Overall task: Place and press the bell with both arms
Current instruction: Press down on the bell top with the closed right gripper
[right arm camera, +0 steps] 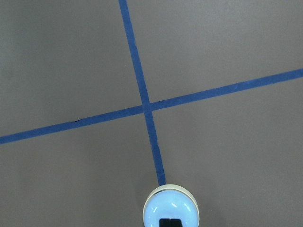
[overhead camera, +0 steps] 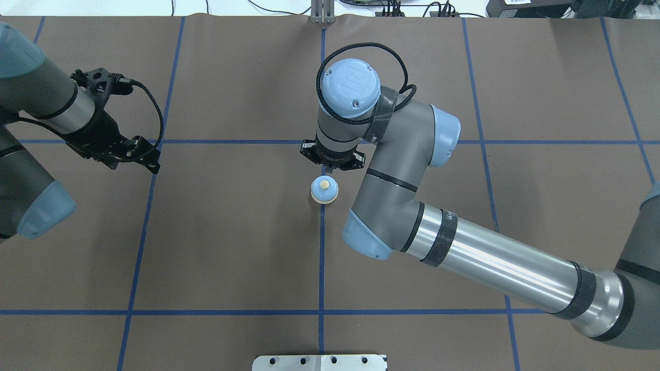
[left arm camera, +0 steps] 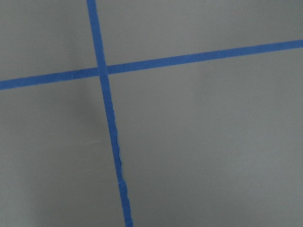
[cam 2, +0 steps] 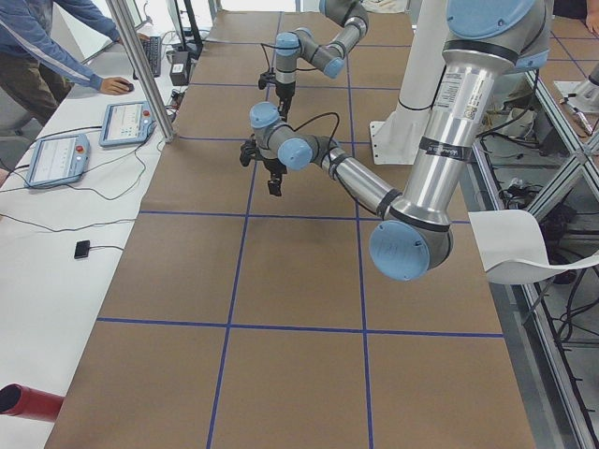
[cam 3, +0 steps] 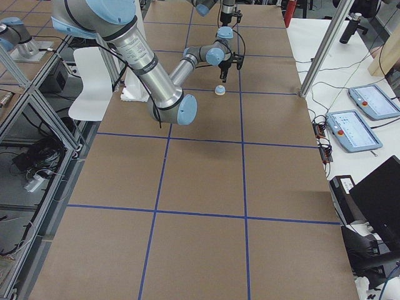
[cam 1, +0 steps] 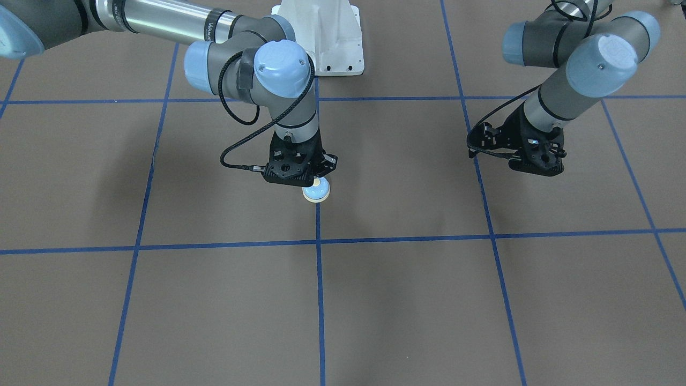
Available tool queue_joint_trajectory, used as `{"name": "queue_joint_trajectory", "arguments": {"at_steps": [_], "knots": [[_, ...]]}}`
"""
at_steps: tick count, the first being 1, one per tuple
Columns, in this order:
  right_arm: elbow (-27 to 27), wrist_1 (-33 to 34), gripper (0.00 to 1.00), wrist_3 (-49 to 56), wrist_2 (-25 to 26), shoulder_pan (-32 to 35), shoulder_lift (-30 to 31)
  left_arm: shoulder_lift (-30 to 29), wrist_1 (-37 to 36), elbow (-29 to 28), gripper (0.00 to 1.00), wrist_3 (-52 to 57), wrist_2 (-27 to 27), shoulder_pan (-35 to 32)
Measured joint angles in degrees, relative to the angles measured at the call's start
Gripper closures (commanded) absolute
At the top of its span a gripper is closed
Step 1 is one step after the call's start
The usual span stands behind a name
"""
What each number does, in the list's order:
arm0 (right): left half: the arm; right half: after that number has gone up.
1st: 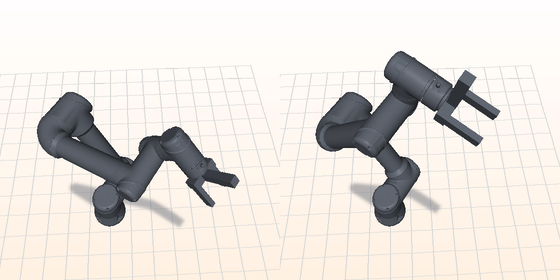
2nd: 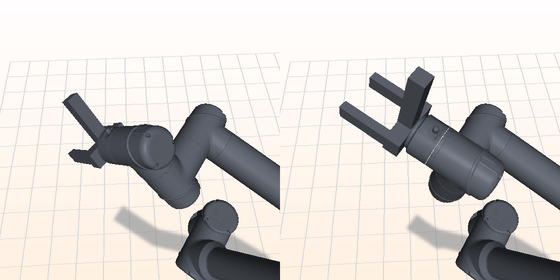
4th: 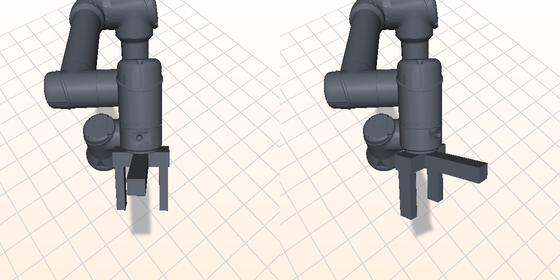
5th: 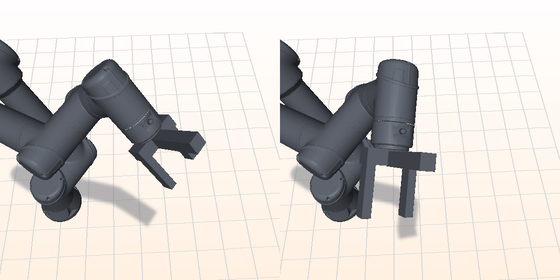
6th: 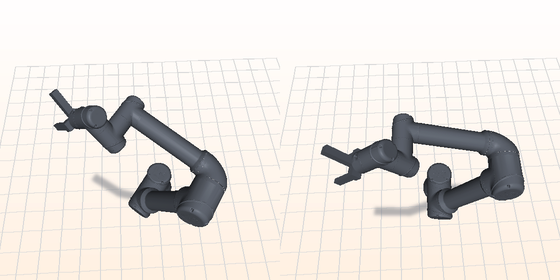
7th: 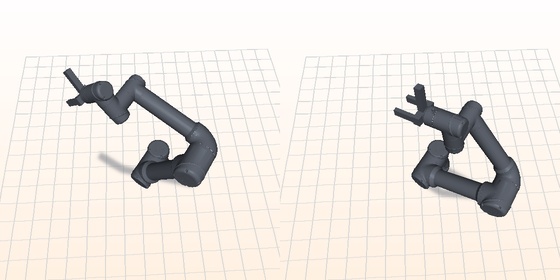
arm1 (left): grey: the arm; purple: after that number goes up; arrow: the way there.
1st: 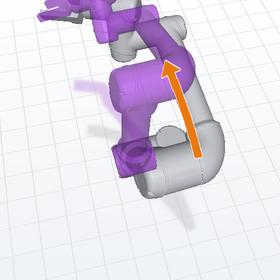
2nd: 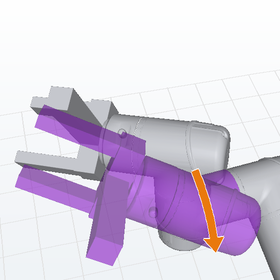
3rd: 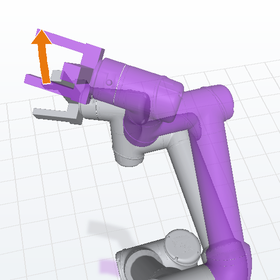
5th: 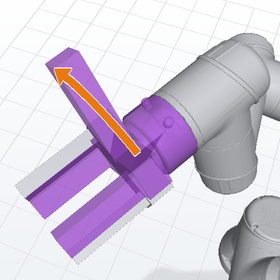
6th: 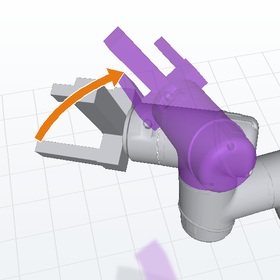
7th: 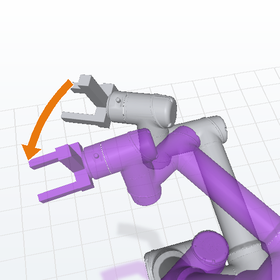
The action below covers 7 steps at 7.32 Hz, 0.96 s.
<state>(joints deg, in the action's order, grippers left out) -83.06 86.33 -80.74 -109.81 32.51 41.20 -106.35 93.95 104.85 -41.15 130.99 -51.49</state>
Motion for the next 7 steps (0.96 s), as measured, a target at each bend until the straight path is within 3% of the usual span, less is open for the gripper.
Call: {"name": "queue_joint_trajectory", "arguments": {"at_steps": [2,7], "knots": [[2.9,-3.1,1.0,-0.2,0.2,-0.6,0.0,0.0,0.0,0.0,0.01,-0.1,0.0,0.0],[3.5,-4.1,1.0,-0.3,-0.4,-0.8,0.2,0.0,0.0,0.3,0.01,-0.4,0.0,0.0]]}}
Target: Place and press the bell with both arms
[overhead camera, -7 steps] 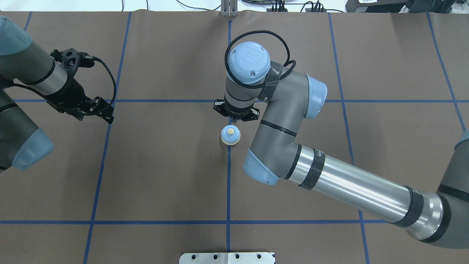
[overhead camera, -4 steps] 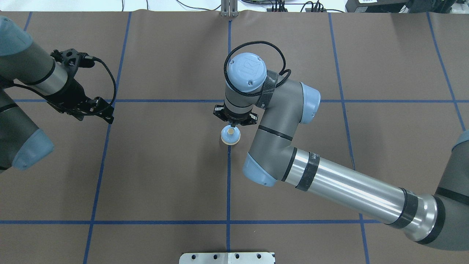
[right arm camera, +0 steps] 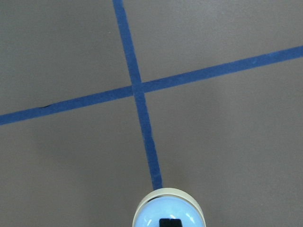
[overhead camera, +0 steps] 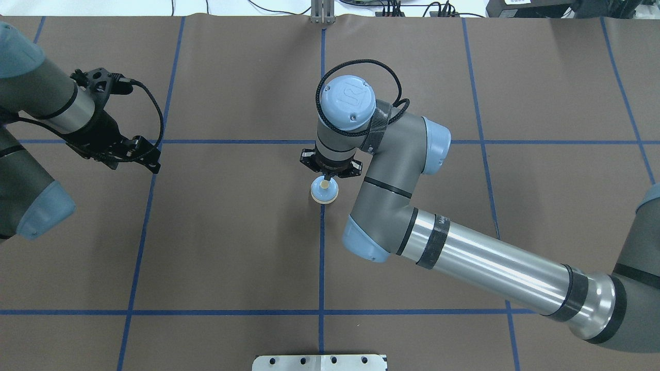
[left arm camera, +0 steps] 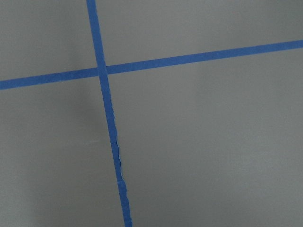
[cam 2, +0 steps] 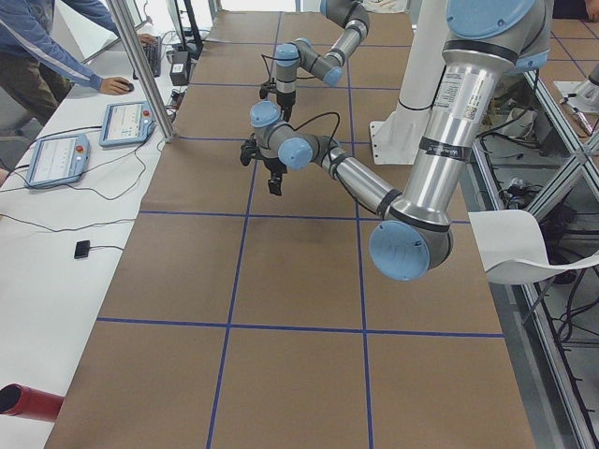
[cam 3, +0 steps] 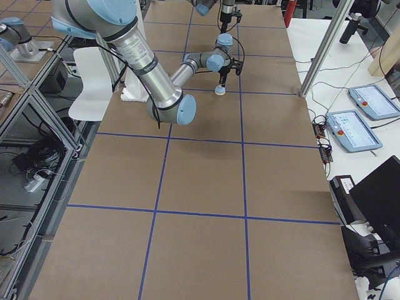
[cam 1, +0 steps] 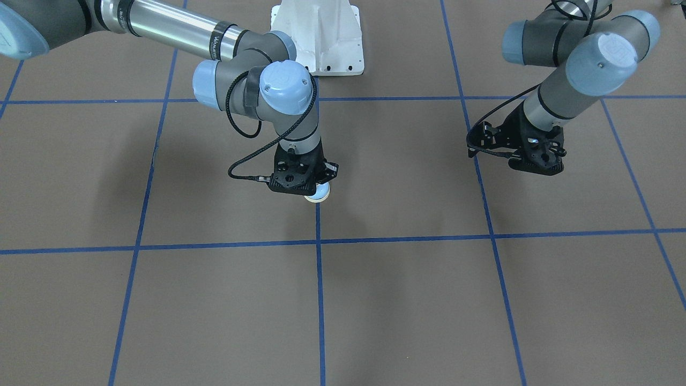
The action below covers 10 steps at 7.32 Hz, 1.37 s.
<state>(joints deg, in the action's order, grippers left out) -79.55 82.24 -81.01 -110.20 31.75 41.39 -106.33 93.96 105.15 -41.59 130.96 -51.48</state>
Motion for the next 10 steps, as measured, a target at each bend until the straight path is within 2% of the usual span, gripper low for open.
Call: {"name": "queue_joint_trajectory", "arguments": {"at_steps": [6,8,10], "knots": [[-0.1,0.0,1.0,-0.2,-1.0,-0.9,0.5,0.1,0.0,0.0,0.01,-0.2,0.0,0.0],[-2.6,0.2,1.0,0.1,-6.0,1.7,1.0,0.0,0.0,0.1,0.01,-0.3,-0.1,0.1],[-7.5,0.3,1.0,2.2,-9.3,5.6,6.0,-0.1,0.0,0.1,0.01,-0.4,-0.1,0.1]]}}
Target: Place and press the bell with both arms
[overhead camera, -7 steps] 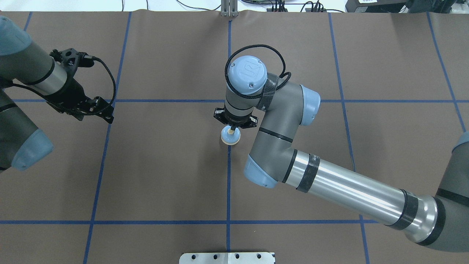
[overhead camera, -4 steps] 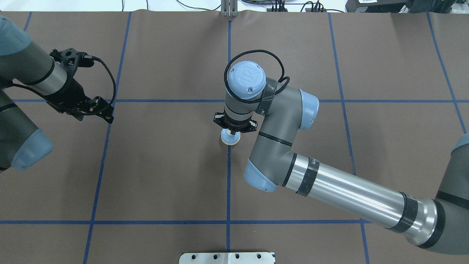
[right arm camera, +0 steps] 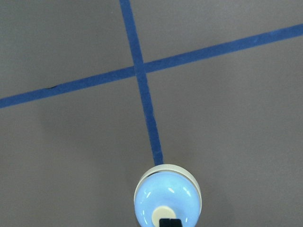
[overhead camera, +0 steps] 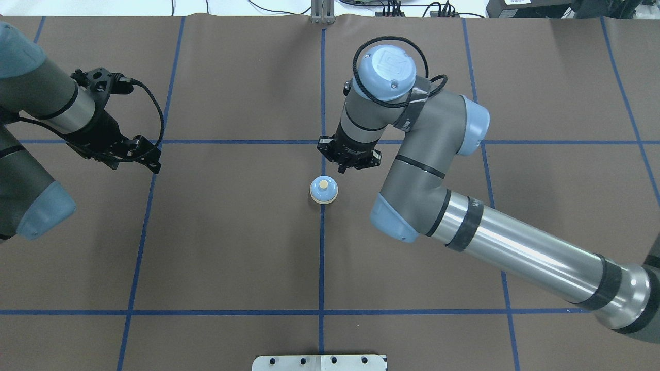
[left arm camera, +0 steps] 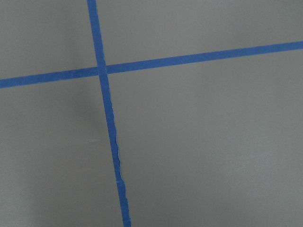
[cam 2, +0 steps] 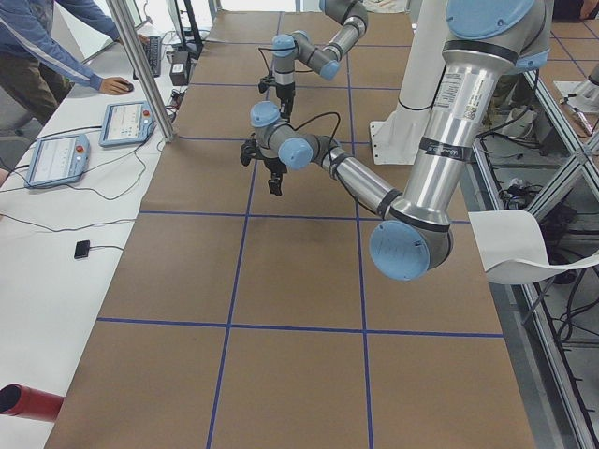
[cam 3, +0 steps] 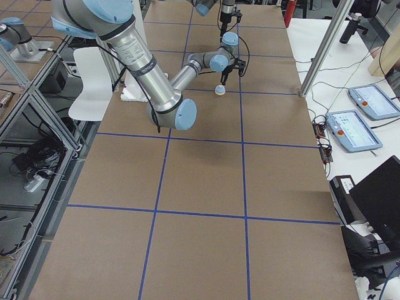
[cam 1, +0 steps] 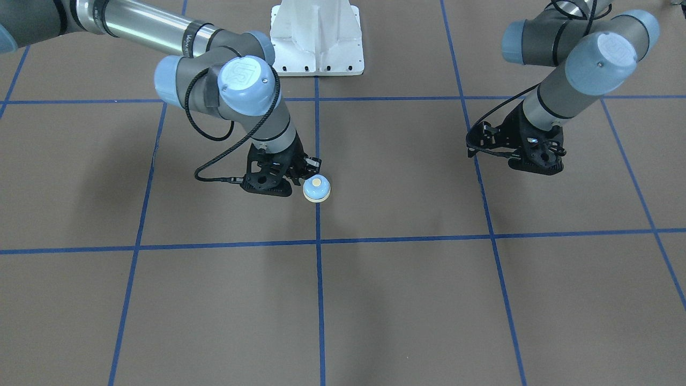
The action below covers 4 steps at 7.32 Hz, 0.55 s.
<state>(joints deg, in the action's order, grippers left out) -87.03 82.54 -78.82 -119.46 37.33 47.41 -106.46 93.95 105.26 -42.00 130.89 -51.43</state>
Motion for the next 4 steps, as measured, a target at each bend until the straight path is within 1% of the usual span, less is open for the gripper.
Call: {"name": "queue_joint_trajectory", "arguments": {"at_steps": [2,3,4], "knots": [[-9.1,0.0,1.0,6.5,-3.1,5.2,10.4,0.6,0.0,0.9,0.01,0.5,0.0,-0.3],[-13.0,0.0,0.77,10.6,-4.0,8.1,15.8,1.9,0.0,1.8,0.01,1.2,0.0,-0.9],[-16.5,0.0,0.01,16.3,-4.4,11.1,21.8,4.1,0.0,3.1,0.01,3.4,0.1,-2.1]]}}
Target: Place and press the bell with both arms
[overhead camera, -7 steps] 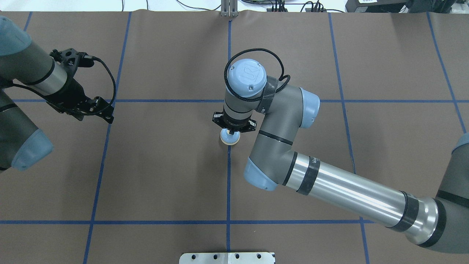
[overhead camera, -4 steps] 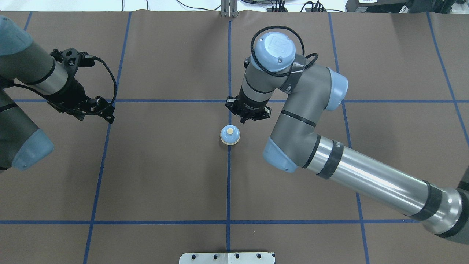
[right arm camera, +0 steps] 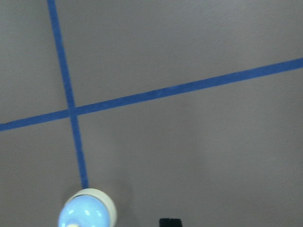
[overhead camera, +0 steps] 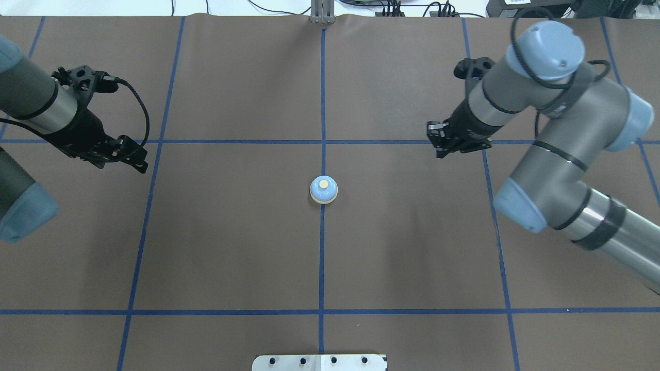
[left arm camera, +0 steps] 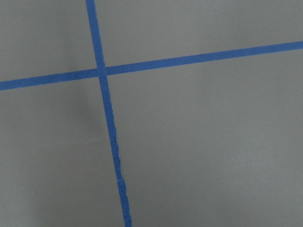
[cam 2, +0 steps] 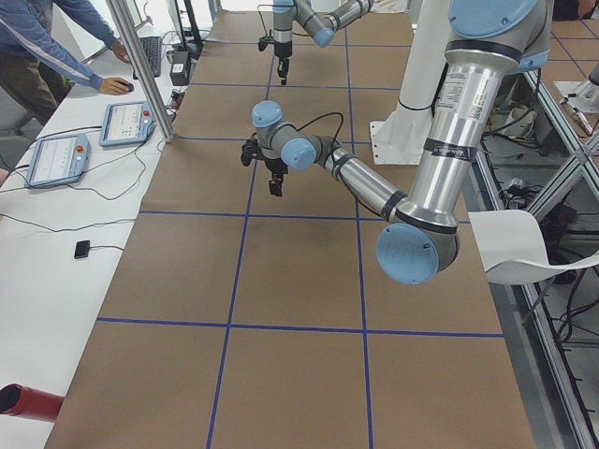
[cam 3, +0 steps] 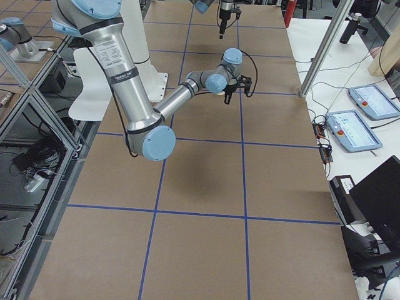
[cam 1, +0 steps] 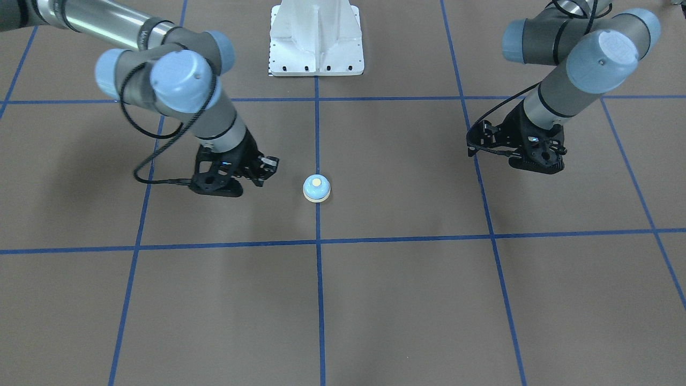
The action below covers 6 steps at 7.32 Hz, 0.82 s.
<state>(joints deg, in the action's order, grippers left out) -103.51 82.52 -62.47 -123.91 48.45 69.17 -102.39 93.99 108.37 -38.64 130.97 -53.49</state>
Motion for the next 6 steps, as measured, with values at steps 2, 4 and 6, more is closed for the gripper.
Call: {"name": "queue_joint_trajectory", "arguments": {"at_steps": [2,4,6], "knots": [[-5.3,-0.4,0.0,13.4,-0.2,6.3,12.2,6.7,0.2,2.5,0.01,8.2,0.0,-4.0],[-7.3,-0.5,0.0,29.9,-0.4,14.0,21.8,14.1,0.6,3.0,0.01,20.2,0.1,-10.7],[-6.4,-0.3,0.0,45.8,-3.0,23.4,27.7,17.9,0.7,-2.3,0.01,36.8,0.7,-20.8]]}}
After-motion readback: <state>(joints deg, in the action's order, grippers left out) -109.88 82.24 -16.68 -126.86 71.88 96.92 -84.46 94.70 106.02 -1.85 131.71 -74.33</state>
